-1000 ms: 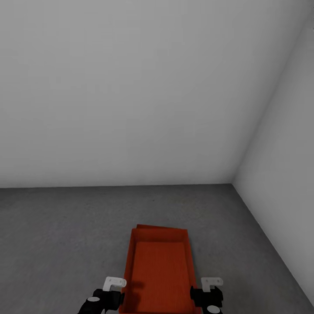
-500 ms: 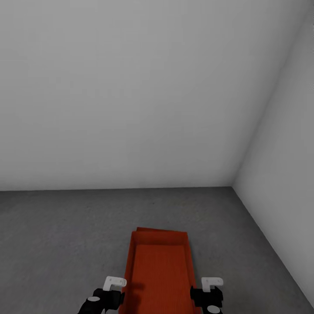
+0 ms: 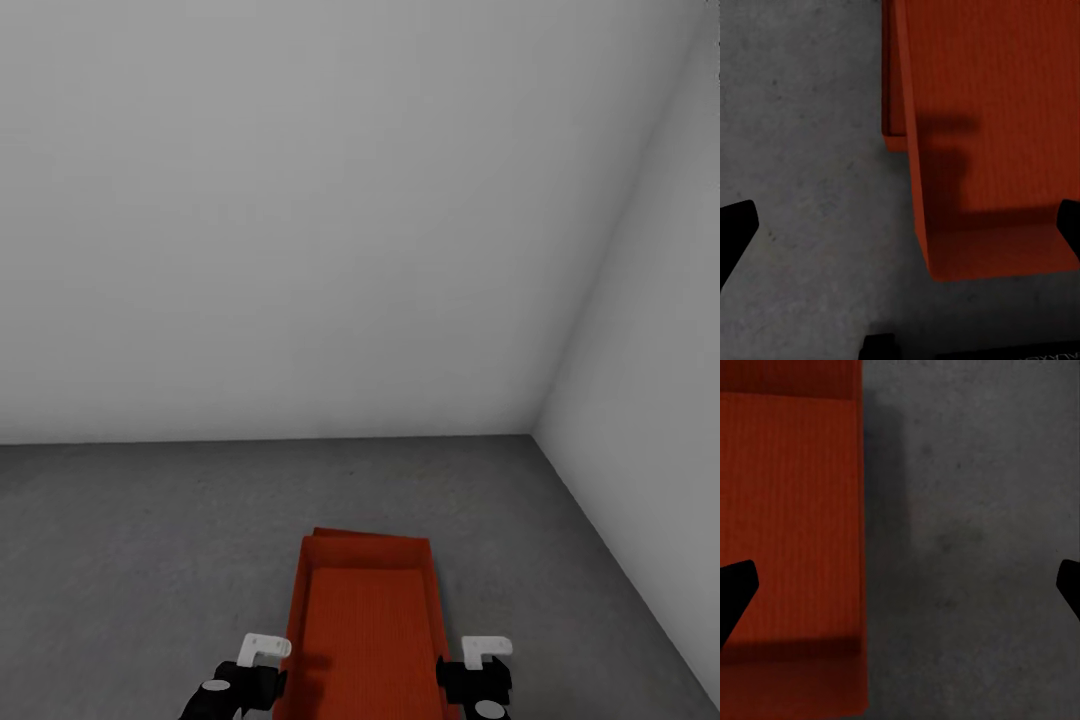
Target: Move the two storage containers from the living room to the garage. In the garage, place one container on the floor and stack the other container on top of it (either order is fine).
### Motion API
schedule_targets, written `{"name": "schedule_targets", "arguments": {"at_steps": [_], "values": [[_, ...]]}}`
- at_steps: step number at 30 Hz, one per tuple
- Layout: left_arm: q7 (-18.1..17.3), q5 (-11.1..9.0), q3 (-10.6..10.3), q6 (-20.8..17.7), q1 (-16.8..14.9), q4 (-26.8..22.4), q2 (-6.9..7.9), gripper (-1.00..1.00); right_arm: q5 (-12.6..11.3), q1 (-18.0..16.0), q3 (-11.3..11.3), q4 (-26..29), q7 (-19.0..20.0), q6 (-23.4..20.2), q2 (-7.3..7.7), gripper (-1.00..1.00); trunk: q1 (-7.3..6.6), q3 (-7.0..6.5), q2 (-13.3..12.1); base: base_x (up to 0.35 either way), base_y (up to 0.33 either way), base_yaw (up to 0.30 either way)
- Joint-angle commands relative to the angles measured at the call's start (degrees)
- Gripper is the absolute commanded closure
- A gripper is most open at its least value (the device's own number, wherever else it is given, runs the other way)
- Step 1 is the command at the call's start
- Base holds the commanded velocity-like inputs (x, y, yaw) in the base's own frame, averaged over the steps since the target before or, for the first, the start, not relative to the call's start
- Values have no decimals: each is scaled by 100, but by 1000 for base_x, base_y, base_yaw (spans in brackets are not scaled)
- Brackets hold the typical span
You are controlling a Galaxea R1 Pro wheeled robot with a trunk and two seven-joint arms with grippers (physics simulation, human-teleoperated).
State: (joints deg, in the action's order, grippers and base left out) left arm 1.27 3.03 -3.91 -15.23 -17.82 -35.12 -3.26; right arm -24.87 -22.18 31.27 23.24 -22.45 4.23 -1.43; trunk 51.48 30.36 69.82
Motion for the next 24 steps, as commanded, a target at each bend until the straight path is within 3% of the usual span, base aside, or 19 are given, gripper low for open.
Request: {"name": "schedule_targets", "arguments": {"at_steps": [1,24], "values": [[13,31,-13,-33,0,-8,1,-100,-61,-6,46,-3,-32,34,3,-100,0,-3,3,0,0,0],[15,45,-31,-25,-3,-11,12,-100,-61,-6,47,-3,-32,34,3,-100,0,-181,3,0,0,0]]}}
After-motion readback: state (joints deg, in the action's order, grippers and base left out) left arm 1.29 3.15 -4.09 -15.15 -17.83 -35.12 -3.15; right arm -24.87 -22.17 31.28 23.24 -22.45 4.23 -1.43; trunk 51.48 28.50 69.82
